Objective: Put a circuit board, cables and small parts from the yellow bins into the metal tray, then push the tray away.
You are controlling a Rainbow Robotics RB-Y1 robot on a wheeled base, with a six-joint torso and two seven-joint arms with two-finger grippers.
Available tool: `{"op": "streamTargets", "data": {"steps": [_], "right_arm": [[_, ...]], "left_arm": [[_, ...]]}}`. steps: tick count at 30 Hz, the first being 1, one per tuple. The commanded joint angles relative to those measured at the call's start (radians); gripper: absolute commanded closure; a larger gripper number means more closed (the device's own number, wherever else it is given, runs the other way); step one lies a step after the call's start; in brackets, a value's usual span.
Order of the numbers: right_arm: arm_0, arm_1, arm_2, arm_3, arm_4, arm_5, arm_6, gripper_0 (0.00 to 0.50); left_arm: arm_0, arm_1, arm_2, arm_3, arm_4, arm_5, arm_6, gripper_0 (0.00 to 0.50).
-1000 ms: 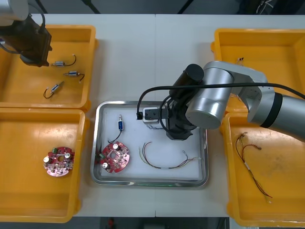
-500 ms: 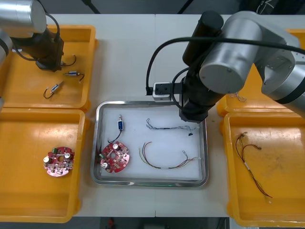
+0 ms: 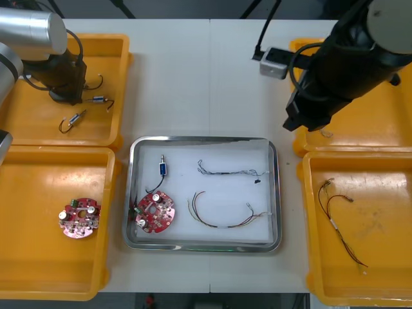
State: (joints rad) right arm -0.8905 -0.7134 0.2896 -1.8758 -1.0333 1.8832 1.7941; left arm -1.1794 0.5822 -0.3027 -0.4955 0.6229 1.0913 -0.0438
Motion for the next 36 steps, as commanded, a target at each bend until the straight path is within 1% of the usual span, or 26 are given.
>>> {"op": "streamTargets", "data": {"steps": [1, 8, 9, 10, 11, 12, 13, 14, 22, 25, 27, 30, 34, 36], "right_arm": [[0.067, -0.067, -0.11, -0.06, -0.008, 0.031, -0.118, 0.0], [0.156, -0.118, -0.175, -0.109, 0.047, 0.037, -0.308, 0.0], [0.174, -0.124, -0.19, -0.117, 0.056, 0.037, -0.351, 0.0], [0.185, -0.127, -0.204, -0.12, 0.062, 0.037, -0.384, 0.0], [0.202, -0.13, -0.224, -0.123, 0.065, 0.037, -0.421, 0.0], [0.209, -0.132, -0.233, -0.123, 0.065, 0.037, -0.44, 0.0], [0.223, -0.135, -0.251, -0.123, 0.067, 0.037, -0.476, 0.0], [0.237, -0.138, -0.27, -0.123, 0.07, 0.037, -0.507, 0.0], [0.312, -0.175, -0.32, -0.123, 0.101, 0.037, -0.691, 0.0], [0.338, -0.189, -0.334, -0.123, 0.108, 0.037, -0.746, 0.0], [0.352, -0.195, -0.343, -0.123, 0.111, 0.037, -0.768, 0.0], [0.386, -0.201, -0.366, -0.123, 0.108, 0.037, -0.788, 0.0], [0.452, -0.202, -0.425, -0.131, 0.104, 0.037, -0.78, 0.0], [0.501, -0.202, -0.46, -0.14, 0.099, 0.037, -0.776, 0.0]], "left_arm": [[-0.045, -0.022, -0.024, 0.002, -0.002, -0.016, -0.056, 0.0], [-0.04, -0.022, -0.056, 0.005, 0.0, -0.027, -0.065, 0.0], [-0.04, -0.022, -0.056, 0.005, -0.002, -0.027, -0.068, 0.021], [-0.04, -0.022, -0.058, 0.005, -0.003, -0.027, -0.073, 0.086], [-0.04, -0.022, -0.058, 0.005, -0.006, -0.027, -0.076, 0.221], [-0.04, -0.021, -0.056, 0.005, -0.005, -0.027, -0.077, 0.3], [-0.04, -0.021, -0.058, 0.005, -0.006, -0.027, -0.08, 0.436], [-0.037, -0.021, -0.056, 0.005, -0.006, -0.027, -0.084, 0.499], [-0.026, -0.019, -0.056, 0.005, -0.015, -0.034, -0.108, 0.5], [-0.029, -0.007, -0.058, -0.001, -0.014, -0.014, -0.126, 0.5], [-0.034, 0.011, -0.058, -0.017, -0.009, 0.018, -0.166, 0.5], [-0.045, 0.044, -0.056, -0.054, 0.003, 0.099, -0.222, 0.5], [-0.055, 0.094, -0.058, -0.133, 0.021, 0.233, -0.283, 0.5], [-0.055, 0.131, -0.058, -0.184, 0.057, 0.3, -0.323, 0.5]]}}
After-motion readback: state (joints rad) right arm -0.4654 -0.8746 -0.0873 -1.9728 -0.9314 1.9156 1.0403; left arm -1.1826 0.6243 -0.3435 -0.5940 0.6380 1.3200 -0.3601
